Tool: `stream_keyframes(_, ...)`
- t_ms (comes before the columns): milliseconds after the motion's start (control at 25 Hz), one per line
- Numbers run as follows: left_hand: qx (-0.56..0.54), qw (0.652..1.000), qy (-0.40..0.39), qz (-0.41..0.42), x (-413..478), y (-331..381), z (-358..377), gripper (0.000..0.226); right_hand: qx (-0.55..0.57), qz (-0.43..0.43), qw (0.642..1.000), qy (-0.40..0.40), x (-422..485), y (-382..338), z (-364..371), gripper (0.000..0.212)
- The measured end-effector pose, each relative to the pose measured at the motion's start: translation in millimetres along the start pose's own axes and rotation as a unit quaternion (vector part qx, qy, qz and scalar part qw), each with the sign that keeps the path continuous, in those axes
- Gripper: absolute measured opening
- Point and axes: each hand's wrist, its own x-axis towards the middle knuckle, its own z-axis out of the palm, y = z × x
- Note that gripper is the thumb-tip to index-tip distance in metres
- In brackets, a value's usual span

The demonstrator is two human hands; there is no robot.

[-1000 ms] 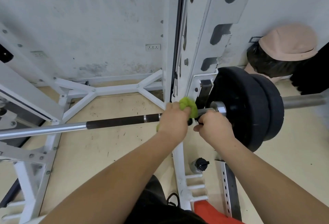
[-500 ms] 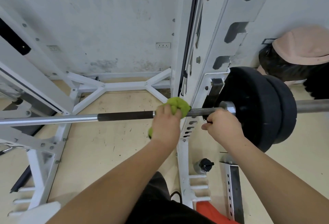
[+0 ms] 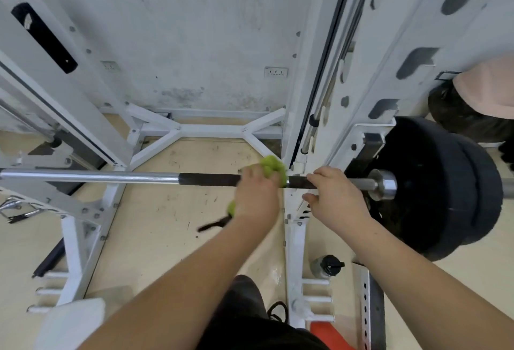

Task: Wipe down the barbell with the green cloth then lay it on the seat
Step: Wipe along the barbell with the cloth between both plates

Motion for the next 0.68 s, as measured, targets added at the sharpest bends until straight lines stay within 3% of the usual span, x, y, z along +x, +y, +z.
stream_keyframes(80,-0.034,0.997,0.008,0.075,-4,16,5,0.054,-0.028,0.012,0.999,-0.016,11,-11,7,0.029)
stream_keyframes(160,-0.025,0.995,-0.003,0.097,-3,-22,-1,0.055,-0.059,0.024,0.997,-0.030,19,-20,13,0.029)
stream_keyframes(320,0.000,0.998,0.024,-0.050,-8,-125,-7,0.055,-0.063,0.073,0.995,-0.023,34,-38,11,0.019)
stream_keyframes(400,-0.025,0.996,0.039,-0.080,-10,-122,-6,0.047,-0.079,0.090,0.992,-0.041,40,-40,6,0.018)
stream_keyframes(520,-0.048,0.999,0.023,-0.007,-9,-81,-1,0.048,-0.105,0.099,0.987,-0.064,45,-44,3,0.019)
stream_keyframes(600,-0.043,0.998,0.007,0.055,-4,-89,-5,0.059,-0.111,0.105,0.985,-0.084,46,-49,3,0.018)
stream_keyframes(680,-0.052,0.998,-0.010,0.027,0,-127,-10,0.056,-0.117,0.104,0.983,-0.097,48,-51,1,0.018)
